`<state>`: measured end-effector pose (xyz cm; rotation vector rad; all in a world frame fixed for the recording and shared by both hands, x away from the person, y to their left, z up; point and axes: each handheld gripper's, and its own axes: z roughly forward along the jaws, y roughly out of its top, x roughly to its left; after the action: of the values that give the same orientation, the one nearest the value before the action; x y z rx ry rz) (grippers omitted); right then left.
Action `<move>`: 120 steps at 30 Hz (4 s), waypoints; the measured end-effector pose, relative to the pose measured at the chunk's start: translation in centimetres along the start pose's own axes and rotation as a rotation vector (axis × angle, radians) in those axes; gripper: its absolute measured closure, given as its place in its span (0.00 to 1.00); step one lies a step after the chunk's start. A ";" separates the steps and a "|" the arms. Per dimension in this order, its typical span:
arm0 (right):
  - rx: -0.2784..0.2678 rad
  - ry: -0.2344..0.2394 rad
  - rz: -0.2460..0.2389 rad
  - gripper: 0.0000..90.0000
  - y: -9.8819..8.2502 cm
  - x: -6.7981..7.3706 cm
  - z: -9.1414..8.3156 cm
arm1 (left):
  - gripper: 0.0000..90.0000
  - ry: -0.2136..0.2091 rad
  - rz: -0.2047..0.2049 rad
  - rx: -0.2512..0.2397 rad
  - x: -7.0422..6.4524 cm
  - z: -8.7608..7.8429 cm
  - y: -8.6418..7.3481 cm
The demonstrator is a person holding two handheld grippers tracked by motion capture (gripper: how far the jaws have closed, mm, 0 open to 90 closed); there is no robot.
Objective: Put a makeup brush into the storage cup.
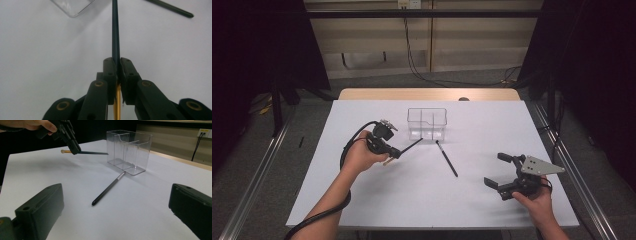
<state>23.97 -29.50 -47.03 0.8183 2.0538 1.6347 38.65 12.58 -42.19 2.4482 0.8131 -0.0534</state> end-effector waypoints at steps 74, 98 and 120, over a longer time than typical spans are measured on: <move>0.407 0.215 -0.143 0.00 5.1 1.4 6.4 | 0.93 -0.190 0.279 0.021 -9.2 1.5 3.5; 0.559 0.305 -0.186 0.38 6.8 1.9 9.2 | 0.93 -0.245 0.316 0.035 -10.4 2.1 4.5; 0.585 0.365 -0.309 0.67 7.7 2.4 9.9 | 0.93 -0.269 0.351 0.054 -10.6 2.5 5.0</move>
<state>29.92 -19.49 -41.84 0.3414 2.8119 1.0789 33.14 2.20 -39.64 2.5261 0.2647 -0.2695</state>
